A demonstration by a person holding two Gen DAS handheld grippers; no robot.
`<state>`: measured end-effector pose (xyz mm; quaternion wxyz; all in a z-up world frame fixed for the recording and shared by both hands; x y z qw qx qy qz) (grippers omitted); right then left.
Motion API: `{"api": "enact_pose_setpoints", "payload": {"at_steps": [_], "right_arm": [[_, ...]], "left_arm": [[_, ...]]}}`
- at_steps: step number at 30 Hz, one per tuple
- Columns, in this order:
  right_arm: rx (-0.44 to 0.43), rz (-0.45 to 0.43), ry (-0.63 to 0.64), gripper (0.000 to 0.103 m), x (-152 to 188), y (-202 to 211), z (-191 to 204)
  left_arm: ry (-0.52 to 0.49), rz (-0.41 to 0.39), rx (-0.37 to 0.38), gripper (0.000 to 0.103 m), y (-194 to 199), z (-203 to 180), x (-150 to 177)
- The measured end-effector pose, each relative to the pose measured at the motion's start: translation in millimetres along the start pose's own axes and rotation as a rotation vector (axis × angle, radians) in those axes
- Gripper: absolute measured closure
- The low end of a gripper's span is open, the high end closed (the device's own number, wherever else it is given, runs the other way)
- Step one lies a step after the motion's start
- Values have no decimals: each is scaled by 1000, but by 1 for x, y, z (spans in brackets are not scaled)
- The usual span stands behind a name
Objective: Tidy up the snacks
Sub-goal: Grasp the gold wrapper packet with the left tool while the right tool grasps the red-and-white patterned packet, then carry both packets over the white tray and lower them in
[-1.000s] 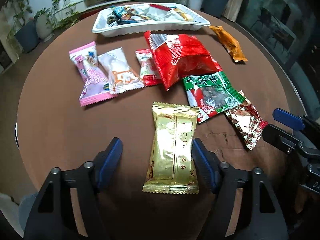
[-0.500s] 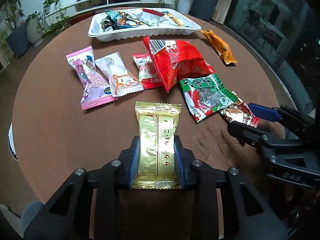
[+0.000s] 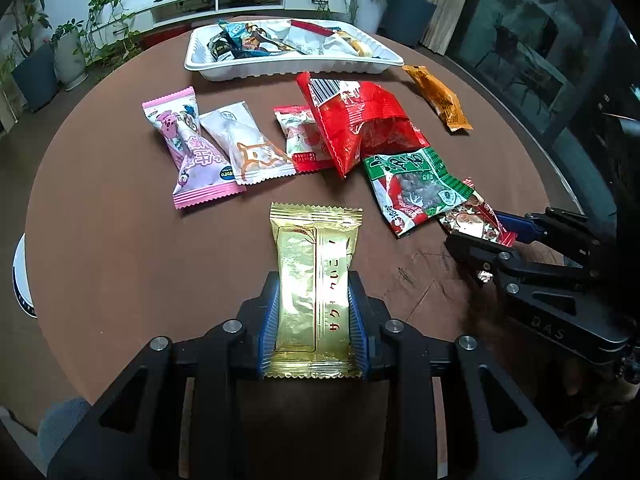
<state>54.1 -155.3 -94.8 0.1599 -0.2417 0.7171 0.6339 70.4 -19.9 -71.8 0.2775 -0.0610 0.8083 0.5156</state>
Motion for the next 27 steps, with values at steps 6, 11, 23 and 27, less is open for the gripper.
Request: {"api": "enact_pose_setpoints", "payload": {"at_steps": [6, 11, 23, 27], "right_arm": [[7, 2, 17, 75, 1, 2, 3], [3, 3, 15, 76, 2, 4, 3], [-39, 5, 0, 86, 2, 13, 1], [-77, 11, -20, 86, 2, 18, -1]], "left_arm": [[0, -5, 3, 74, 0, 0, 0], [0, -7, 5, 74, 1, 1, 0], [13, -25, 23, 74, 8, 2, -1], [25, -36, 35, 74, 12, 5, -2]]}}
Point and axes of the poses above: each gripper's, at about its wrist camera, not at the fingertips, and y roughly against the way its jaws point, z to its left, x to its underside, the point moved 2 cm from there along -y, roughly the way its jaws point, and after that the axes turned 13 degrees about x, right-handed, at the moved point
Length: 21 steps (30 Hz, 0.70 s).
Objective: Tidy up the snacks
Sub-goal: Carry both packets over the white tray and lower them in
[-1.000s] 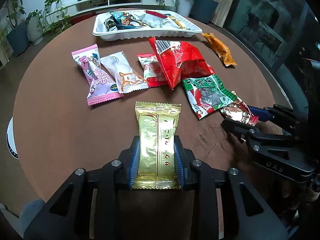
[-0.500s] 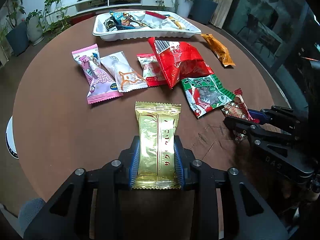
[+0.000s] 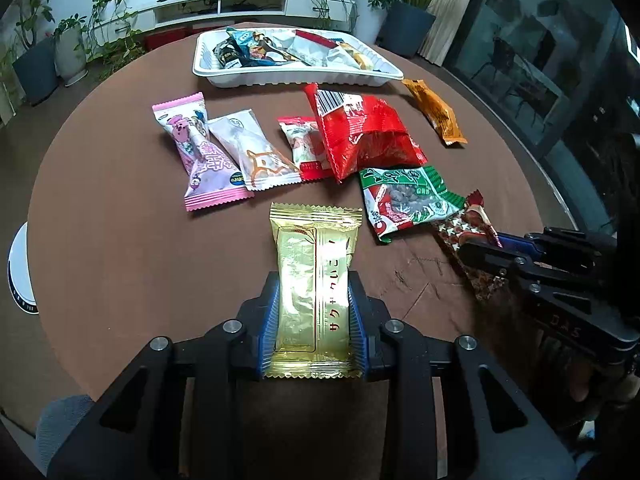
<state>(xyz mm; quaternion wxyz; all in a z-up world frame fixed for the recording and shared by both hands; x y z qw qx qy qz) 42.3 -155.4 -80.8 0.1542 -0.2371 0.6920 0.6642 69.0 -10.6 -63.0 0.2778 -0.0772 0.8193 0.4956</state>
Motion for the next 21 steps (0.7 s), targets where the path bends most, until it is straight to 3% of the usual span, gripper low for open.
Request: {"api": "enact_pose_setpoints", "payload": {"at_steps": [14, 21], "right_arm": [[-113, -9, -89, 86, -2, 24, -21], [-135, -24, -173, 87, -12, 26, -56]], "left_arm": [[36, -44, 50, 74, 18, 5, -2], [81, -87, 85, 74, 35, 20, -15]]}}
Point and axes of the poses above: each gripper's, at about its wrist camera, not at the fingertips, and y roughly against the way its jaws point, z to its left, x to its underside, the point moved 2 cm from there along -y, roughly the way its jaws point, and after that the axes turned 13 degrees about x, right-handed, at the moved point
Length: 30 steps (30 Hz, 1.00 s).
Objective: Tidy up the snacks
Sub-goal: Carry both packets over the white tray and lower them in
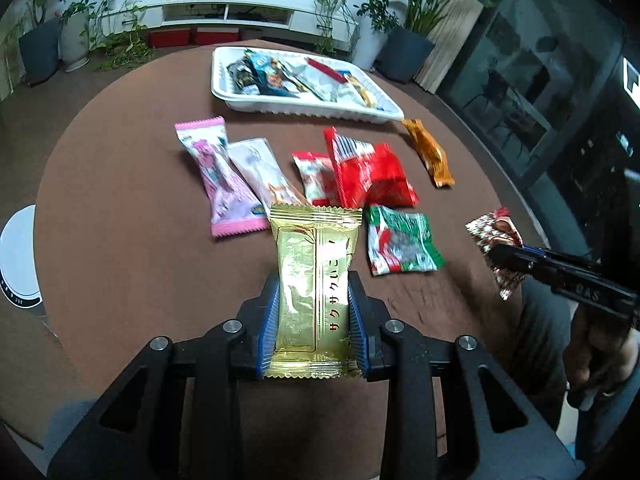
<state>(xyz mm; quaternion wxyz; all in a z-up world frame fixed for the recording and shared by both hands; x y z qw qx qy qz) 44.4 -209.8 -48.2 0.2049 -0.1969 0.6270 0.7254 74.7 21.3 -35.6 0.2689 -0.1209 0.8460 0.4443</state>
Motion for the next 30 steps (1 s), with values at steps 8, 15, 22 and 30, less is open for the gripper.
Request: {"api": "enact_pose_setpoints", "payload": {"at_steps": [8, 15, 22, 30], "right_arm": [[87, -67, -120, 87, -50, 7, -69], [95, -166, -187, 86, -125, 10, -100], [3, -264, -90, 86, -208, 0, -52], [-42, -197, 9, 86, -264, -70, 4]], "left_arm": [[41, -74, 18, 74, 21, 28, -54], [-18, -130, 0, 74, 24, 31, -144], [-74, -111, 2, 74, -11, 21, -226], [-66, -5, -26, 74, -90, 33, -268]]}}
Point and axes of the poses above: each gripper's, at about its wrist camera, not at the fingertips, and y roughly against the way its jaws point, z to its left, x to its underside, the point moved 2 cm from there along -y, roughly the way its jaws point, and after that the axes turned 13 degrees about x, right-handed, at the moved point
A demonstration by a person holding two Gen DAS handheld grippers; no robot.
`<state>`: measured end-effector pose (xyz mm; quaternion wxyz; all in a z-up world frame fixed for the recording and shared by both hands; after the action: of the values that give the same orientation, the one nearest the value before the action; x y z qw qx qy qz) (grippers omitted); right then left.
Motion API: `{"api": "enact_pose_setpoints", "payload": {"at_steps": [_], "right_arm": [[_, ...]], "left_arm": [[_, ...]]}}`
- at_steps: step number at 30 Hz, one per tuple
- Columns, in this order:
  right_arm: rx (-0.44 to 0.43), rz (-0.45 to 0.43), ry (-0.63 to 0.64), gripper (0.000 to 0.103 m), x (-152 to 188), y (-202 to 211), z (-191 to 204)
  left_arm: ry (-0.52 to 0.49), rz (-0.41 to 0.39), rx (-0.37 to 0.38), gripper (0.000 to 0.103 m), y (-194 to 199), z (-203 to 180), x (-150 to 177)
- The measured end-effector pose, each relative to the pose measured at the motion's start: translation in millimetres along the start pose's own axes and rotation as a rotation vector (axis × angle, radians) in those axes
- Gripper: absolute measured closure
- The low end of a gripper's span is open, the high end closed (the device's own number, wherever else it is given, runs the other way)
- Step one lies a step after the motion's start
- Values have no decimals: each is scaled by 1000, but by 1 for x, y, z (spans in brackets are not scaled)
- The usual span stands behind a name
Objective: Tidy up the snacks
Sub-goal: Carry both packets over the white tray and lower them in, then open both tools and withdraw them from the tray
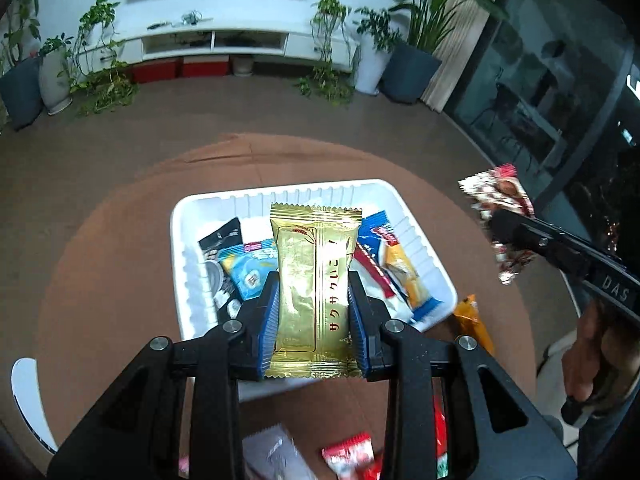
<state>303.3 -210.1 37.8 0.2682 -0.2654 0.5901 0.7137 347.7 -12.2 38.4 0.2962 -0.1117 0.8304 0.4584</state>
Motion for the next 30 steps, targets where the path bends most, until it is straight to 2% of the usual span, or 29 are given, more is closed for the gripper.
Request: {"api": "enact_pose_setpoints", "payload": {"at_steps": [5, 10, 19, 30], "right_arm": [[37, 84, 36, 86, -2, -58, 8], [56, 128, 65, 86, 6, -89, 6], [68, 170, 110, 86, 18, -111, 7], [93, 184, 91, 82, 23, -118, -4]], "left_arm": [[-14, 42, -14, 74, -43, 1, -6], [-19, 79, -30, 74, -79, 3, -5], [-35, 104, -33, 74, -125, 1, -4], [-38, 111, -29, 73, -129, 0, -1]]}}
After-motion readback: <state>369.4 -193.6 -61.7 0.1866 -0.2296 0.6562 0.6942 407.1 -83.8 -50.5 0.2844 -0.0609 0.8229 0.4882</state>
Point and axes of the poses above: each gripper's, at about its wrist camera, not at the fingertips, and y roughly against the way its jaws point, z to its left, x to its underside, the point moved 2 cm from there along -y, roughly the way its jaws point, and after that the axes turned 13 degrees about x, right-handed, at the moved point
